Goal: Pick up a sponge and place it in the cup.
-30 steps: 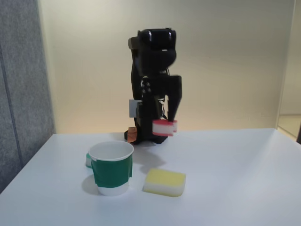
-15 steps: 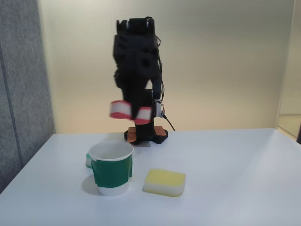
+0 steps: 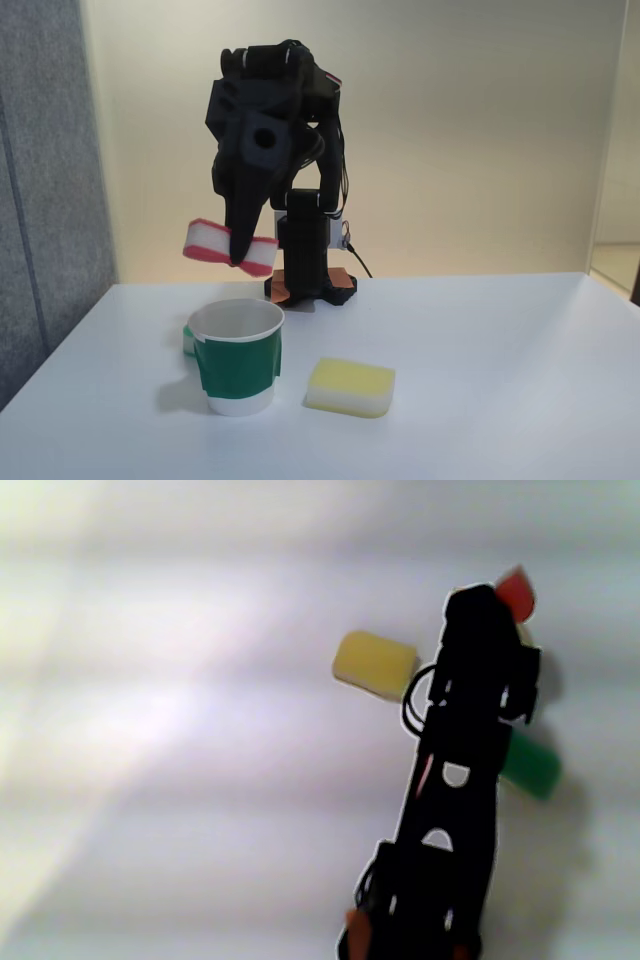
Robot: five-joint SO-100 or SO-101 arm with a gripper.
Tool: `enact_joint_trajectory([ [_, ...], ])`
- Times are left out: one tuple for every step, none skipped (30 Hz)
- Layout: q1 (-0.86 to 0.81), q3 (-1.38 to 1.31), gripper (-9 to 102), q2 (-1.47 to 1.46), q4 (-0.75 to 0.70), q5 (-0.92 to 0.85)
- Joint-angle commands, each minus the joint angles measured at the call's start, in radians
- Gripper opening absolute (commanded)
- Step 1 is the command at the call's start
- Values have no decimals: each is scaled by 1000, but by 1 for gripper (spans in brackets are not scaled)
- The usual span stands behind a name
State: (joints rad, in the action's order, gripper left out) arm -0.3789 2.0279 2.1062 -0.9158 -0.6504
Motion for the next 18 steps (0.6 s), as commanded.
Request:
enact_joint_trajectory([
  [-12, 9, 11, 12, 3, 9],
  [-12, 14, 14, 12, 3, 18],
  [-12, 18, 16, 14, 3, 26],
  [-12, 23, 19, 17, 6, 29],
  [-14, 28, 21, 18, 12, 31],
  [-15, 32, 23, 21, 21, 32],
  [-15, 34, 24, 23, 28, 37],
  [-17, 37, 25, 26, 31, 41],
  [-15, 37, 26, 29, 31, 51],
  [-15, 40, 27, 32, 32, 57],
  [-12, 41, 28, 34, 34, 66],
  [-11, 43, 29, 35, 37, 75],
  [-11, 44, 29, 40, 37, 81],
  [-9, 44, 29, 43, 40, 94],
  [-9, 46, 29, 54, 41, 103],
  [-8, 46, 27, 61, 41, 114],
  [-6, 46, 26, 66, 43, 121],
  [-3, 46, 24, 77, 43, 135],
])
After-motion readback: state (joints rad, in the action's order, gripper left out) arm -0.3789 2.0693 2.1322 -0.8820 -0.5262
